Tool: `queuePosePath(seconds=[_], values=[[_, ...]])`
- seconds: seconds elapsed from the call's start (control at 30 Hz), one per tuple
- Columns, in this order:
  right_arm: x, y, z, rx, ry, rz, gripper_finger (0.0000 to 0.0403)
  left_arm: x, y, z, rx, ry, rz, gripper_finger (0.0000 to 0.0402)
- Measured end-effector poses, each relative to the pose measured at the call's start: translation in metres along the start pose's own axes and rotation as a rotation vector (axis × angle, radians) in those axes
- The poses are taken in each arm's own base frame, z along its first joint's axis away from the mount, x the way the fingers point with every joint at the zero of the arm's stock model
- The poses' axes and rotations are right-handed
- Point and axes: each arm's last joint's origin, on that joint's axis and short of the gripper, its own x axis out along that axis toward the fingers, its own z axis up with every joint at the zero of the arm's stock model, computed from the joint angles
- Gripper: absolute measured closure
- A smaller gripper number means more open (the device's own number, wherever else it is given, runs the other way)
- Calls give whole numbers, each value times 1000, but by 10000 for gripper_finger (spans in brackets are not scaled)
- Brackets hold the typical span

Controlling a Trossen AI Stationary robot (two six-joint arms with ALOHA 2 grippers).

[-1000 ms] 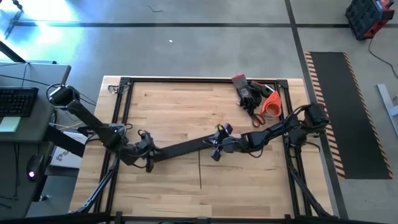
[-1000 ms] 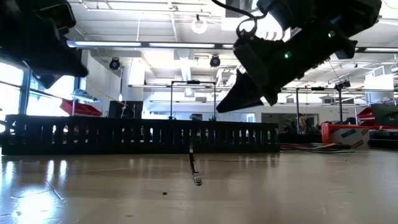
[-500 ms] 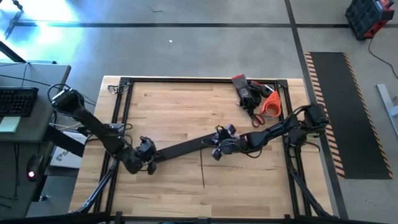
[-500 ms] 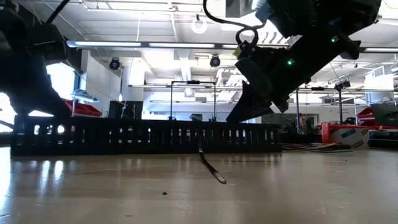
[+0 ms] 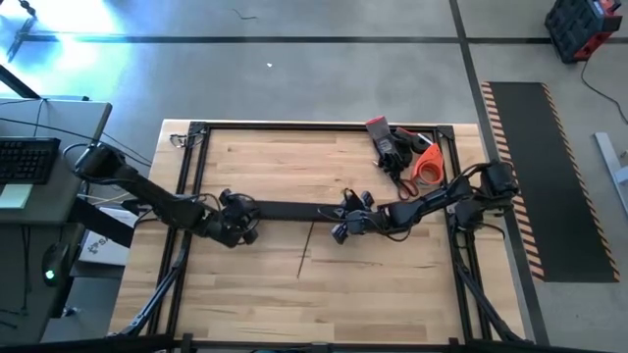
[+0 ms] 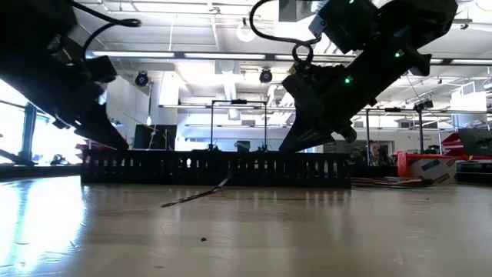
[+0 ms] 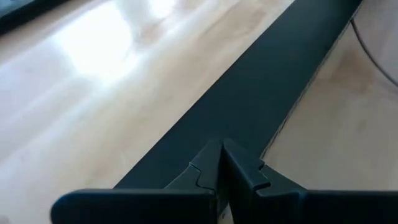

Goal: Ziptie cables
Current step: Close the black cable duct with the black duct lid, then return to Home Position

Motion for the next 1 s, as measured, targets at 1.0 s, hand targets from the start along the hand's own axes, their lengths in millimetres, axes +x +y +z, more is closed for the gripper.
queuePosePath(seconds=[1.0], values=[[-140,-109,29,-179,-234,339,403,-90,74,78,-116,-410,-299,402]])
